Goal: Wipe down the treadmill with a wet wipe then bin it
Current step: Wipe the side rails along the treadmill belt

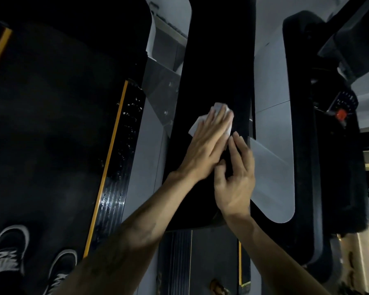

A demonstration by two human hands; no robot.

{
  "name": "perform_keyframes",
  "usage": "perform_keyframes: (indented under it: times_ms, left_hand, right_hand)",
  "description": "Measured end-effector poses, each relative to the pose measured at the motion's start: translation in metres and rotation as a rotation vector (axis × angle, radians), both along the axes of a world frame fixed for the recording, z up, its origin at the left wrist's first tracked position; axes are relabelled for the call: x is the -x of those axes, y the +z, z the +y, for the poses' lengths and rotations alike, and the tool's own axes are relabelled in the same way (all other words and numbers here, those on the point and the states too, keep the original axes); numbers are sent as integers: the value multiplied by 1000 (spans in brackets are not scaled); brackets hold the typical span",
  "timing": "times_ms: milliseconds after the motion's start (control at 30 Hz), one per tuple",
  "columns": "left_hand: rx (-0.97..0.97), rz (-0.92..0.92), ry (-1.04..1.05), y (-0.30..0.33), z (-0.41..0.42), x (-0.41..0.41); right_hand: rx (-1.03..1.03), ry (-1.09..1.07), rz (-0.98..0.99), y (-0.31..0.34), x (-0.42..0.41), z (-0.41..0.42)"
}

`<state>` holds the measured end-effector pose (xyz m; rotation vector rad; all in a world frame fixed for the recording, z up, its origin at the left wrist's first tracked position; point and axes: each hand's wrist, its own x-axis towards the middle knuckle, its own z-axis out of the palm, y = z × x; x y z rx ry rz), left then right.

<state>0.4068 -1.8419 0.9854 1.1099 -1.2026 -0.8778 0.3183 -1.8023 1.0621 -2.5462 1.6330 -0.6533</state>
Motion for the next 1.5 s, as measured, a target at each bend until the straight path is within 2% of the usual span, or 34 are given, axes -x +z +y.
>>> perform_keyframes:
  times_ms: [100, 267, 400, 600, 800, 1000, 1100, 1200, 1300, 1367, 1500]
  left_hand:
    - [8, -17, 42, -4, -15, -4]
    - [-151, 73, 60, -27, 22, 8]
    - [-57, 61, 1, -15, 34, 16]
    - [-27, 17, 12, -2, 0, 2]
    - [-156, 162, 79, -20, 16, 7]
    - [-22, 40, 68, -28, 57, 22]
    - [-96, 54, 48, -25, 33, 11]
    - [-258, 132, 81, -21, 11, 5]
    - [-323, 203, 84, -15, 19, 12]
    - [-272, 208, 91, -16, 38, 16]
    - [-85, 44, 61, -25, 61, 24]
  right_hand:
    - [4, 0, 7, 0, 1, -1]
    - [7, 9, 22, 0, 0, -1]
    - [2, 4, 32, 1, 1, -1]
    - [13, 7, 22, 0, 1, -2]
    - [19, 16, 31, -1, 1, -2]
    - [31, 20, 48, -1, 2, -2]
    - [35, 20, 49, -1, 1, -2]
    - [29, 10, 47, -1, 1, -2]
    - [25, 3, 48, 0, 0, -2]
    - [27, 7, 52, 0, 0, -2]
    - [24, 8, 53, 0, 0, -2]
